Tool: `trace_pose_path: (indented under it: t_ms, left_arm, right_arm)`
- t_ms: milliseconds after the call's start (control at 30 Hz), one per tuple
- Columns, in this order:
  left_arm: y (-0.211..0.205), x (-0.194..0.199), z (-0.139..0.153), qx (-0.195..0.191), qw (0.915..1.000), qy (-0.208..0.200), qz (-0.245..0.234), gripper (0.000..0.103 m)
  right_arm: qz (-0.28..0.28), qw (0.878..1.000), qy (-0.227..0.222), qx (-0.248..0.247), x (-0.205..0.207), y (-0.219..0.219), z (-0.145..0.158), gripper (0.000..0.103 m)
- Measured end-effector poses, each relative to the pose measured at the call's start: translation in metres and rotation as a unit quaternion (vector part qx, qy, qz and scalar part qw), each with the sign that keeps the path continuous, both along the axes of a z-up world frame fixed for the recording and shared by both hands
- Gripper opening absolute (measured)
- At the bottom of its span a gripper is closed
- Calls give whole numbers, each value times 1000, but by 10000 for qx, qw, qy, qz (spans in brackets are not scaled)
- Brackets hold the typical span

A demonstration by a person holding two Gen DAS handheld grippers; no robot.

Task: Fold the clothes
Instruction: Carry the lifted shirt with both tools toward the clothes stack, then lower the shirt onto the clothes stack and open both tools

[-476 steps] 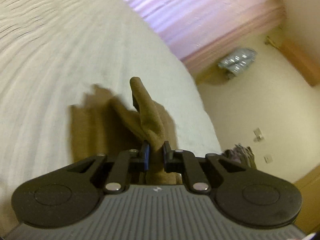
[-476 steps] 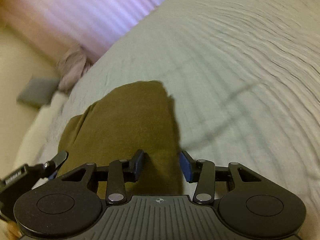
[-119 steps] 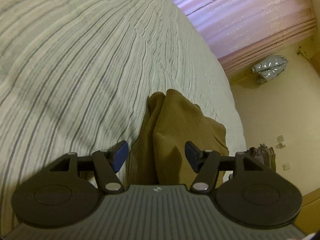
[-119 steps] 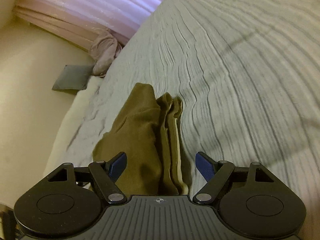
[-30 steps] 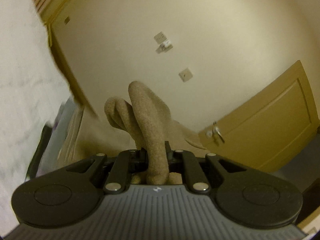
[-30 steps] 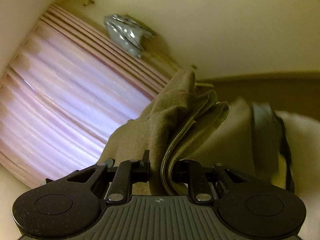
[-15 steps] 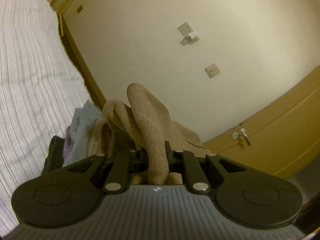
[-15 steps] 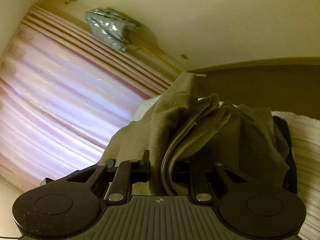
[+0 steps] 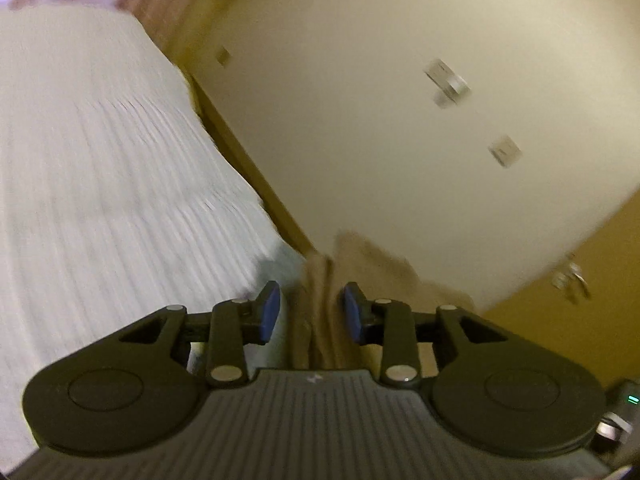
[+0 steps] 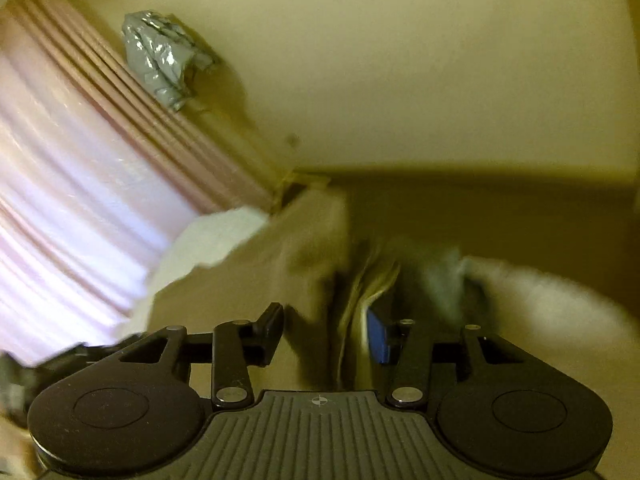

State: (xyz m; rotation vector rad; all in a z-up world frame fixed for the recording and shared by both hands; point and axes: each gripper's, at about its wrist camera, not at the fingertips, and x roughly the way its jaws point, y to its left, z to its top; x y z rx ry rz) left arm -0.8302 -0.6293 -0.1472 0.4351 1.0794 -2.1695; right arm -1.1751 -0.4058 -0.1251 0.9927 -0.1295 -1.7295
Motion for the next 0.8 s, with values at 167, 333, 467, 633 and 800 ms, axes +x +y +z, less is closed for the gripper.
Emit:
trace_pose_path:
  t_ms: [167, 333, 467, 633, 800]
  left_arm:
    - [31, -34, 38, -745, 9963, -176, -397, 11]
    - [27, -83, 17, -1015, 9915, -677, -454, 11]
    - [13, -103, -17, -1197, 9859, -1095, -417, 8]
    - [3, -102, -53, -1208, 9846, -1237, -264, 8]
    - [-6, -90, -72, -820, 9892, -1215, -24, 8]
  right_arm:
    - [192, 9890, 1456, -187, 34, -9, 39, 47]
    - [419, 9724, 2285, 199, 66, -35, 21, 47]
    - [392, 9680, 2421, 524, 76, -64, -11, 47]
    - [418, 9667, 2405, 769, 79, -83, -44, 47]
    - [390, 9677, 2317, 917, 72, -91, -54, 47]
